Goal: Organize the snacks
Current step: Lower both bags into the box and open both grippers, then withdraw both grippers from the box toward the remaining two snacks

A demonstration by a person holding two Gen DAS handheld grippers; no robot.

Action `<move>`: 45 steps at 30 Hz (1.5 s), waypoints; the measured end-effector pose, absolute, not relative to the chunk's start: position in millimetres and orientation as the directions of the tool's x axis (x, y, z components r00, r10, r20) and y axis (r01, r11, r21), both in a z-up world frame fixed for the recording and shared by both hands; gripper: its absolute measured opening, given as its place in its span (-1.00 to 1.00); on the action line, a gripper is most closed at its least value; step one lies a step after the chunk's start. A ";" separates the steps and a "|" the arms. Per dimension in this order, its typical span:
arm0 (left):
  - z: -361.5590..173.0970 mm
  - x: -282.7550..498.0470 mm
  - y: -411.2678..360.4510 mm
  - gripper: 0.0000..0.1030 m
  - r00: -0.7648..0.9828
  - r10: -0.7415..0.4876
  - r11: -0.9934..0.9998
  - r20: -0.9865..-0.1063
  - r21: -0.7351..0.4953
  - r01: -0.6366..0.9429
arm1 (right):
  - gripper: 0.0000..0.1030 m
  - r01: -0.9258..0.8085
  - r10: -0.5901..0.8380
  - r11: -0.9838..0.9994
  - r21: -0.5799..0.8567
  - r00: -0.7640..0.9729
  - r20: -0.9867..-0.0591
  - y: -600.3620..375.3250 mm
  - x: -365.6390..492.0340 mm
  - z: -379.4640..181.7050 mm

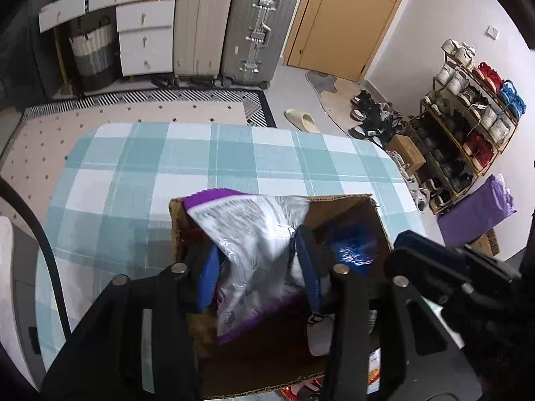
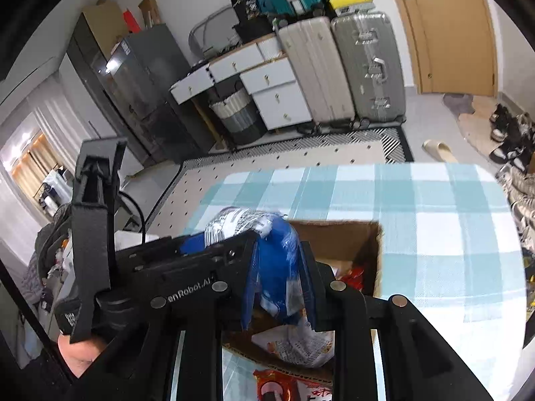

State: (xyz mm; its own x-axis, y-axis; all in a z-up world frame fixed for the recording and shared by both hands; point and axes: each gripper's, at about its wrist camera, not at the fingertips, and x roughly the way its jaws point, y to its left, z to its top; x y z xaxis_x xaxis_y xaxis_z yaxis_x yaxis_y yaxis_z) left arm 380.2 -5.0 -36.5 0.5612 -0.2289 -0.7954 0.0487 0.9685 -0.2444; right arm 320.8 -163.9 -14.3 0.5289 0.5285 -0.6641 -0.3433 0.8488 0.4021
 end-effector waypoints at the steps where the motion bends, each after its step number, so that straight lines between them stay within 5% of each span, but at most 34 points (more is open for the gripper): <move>1: -38.0 381.5 -3.0 -0.16 0.549 -0.246 0.964 -0.799 -0.262 0.052 | -0.53 -0.346 0.519 0.854 0.388 0.530 -0.670 -162.5 320.3 -16.0; 13: -15.3 362.9 9.3 -0.07 0.578 -0.225 0.965 -0.785 -0.260 0.024 | -0.48 -0.342 0.493 0.870 0.355 0.580 -0.648 -174.6 298.8 0.4; 17: 1.6 342.5 6.4 0.14 0.603 -0.198 0.974 -0.772 -0.225 0.033 | -0.13 -0.341 0.492 0.871 0.355 0.609 -0.622 -183.7 282.7 17.5; 25: 44.8 270.3 -0.8 0.54 0.700 -0.147 0.988 -0.699 -0.144 0.063 | 0.09 -0.362 0.480 0.877 0.316 0.666 -0.571 -194.0 231.5 57.0; 29: 58.8 233.1 -6.1 0.59 0.727 -0.127 0.992 -0.675 -0.102 0.078 | 0.56 -0.355 0.483 0.874 0.331 0.710 -0.513 -204.0 193.2 69.1; 37: 78.6 159.8 -14.6 0.67 0.782 -0.099 0.993 -0.615 -0.015 0.113 | 0.73 -0.376 0.492 0.869 0.321 0.723 -0.484 -210.0 134.6 66.3; 45: 84.9 98.4 -7.0 0.98 0.833 -0.129 0.991 -0.538 -0.096 0.092 | 0.93 -0.374 0.480 0.875 0.308 0.756 -0.445 -215.3 81.9 51.2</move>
